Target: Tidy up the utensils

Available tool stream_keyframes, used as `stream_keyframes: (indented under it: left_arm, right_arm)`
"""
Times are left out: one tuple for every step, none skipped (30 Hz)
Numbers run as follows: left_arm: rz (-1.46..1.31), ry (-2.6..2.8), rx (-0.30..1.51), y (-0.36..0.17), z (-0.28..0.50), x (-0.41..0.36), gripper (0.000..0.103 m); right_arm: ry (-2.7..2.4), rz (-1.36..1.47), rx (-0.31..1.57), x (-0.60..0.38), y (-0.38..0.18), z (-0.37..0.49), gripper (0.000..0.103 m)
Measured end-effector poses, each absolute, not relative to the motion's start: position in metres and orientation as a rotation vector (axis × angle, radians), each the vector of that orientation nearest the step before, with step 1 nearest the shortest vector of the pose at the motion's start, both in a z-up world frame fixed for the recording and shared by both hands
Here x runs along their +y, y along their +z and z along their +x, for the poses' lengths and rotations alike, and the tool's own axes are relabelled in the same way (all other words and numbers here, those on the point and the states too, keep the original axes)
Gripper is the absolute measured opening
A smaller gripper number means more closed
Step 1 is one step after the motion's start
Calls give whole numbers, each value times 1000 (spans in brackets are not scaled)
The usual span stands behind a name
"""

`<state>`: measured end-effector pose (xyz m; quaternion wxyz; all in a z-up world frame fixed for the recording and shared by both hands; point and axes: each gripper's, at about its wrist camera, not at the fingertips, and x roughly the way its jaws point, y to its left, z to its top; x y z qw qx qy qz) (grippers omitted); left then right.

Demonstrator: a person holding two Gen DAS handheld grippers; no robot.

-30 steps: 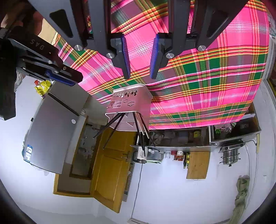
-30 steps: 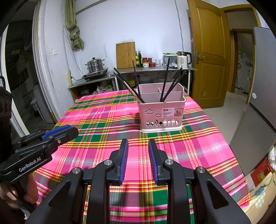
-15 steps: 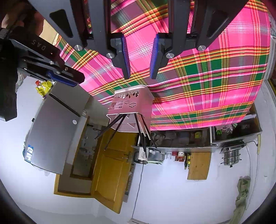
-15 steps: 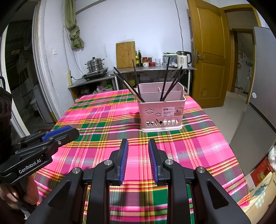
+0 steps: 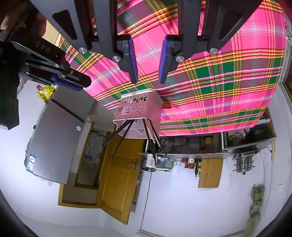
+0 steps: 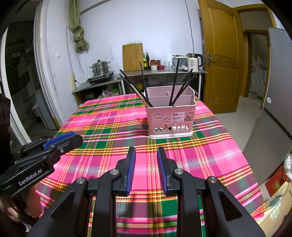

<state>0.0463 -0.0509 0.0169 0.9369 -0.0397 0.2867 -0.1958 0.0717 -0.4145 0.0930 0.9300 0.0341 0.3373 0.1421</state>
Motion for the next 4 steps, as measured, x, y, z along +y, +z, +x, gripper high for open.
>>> stream_keyframes:
  left_arm:
    - [-81, -401, 587, 16, 46, -51, 23]
    - [-81, -402, 588, 16, 46, -51, 23]
    - [-80, -403, 590, 16, 46, -51, 23]
    - [-78, -402, 592, 16, 46, -52, 23]
  right_arm:
    - [291, 69, 691, -414, 92, 73, 25]
    - [291, 69, 691, -414, 91, 73, 25]
    - [291, 68, 691, -414, 91, 73, 25]
    - [291, 69, 691, -414, 91, 73, 25]
